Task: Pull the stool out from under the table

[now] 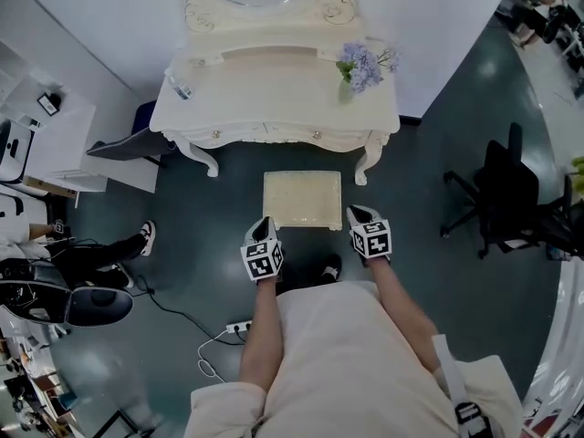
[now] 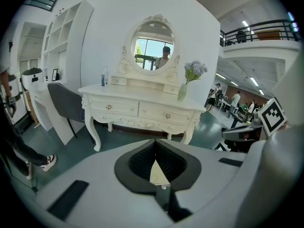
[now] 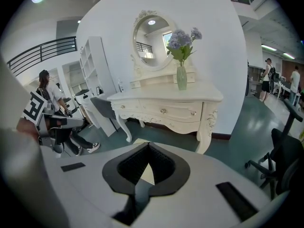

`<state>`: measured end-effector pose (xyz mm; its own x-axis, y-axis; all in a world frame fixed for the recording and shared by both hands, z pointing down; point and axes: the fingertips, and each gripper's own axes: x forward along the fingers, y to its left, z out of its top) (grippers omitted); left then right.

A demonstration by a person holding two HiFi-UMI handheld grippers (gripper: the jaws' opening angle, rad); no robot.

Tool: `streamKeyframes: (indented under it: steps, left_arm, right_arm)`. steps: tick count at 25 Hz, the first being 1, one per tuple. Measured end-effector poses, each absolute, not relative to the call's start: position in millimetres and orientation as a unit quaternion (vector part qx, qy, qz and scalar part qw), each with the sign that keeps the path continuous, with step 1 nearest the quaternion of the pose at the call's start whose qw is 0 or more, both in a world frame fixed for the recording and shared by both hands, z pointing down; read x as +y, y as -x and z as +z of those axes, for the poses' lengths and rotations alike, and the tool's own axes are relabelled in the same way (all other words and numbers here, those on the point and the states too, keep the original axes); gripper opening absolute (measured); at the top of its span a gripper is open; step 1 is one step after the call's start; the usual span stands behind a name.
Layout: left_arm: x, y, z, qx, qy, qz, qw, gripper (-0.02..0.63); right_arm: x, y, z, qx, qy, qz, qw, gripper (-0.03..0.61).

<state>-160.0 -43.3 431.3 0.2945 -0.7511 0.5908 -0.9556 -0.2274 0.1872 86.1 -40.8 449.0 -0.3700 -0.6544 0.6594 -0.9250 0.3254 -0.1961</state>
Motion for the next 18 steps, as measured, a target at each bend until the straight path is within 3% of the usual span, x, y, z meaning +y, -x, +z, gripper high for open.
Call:
streamKeyframes:
  steps: [18]
  left_arm:
    - [-42.4,156.8,434.5,-0.555,-0.764,0.193,0.268,0.015]
  right_arm:
    - [-38.0,-82.9,449.5,-0.780,-0.505,0.275,0.246,0.043]
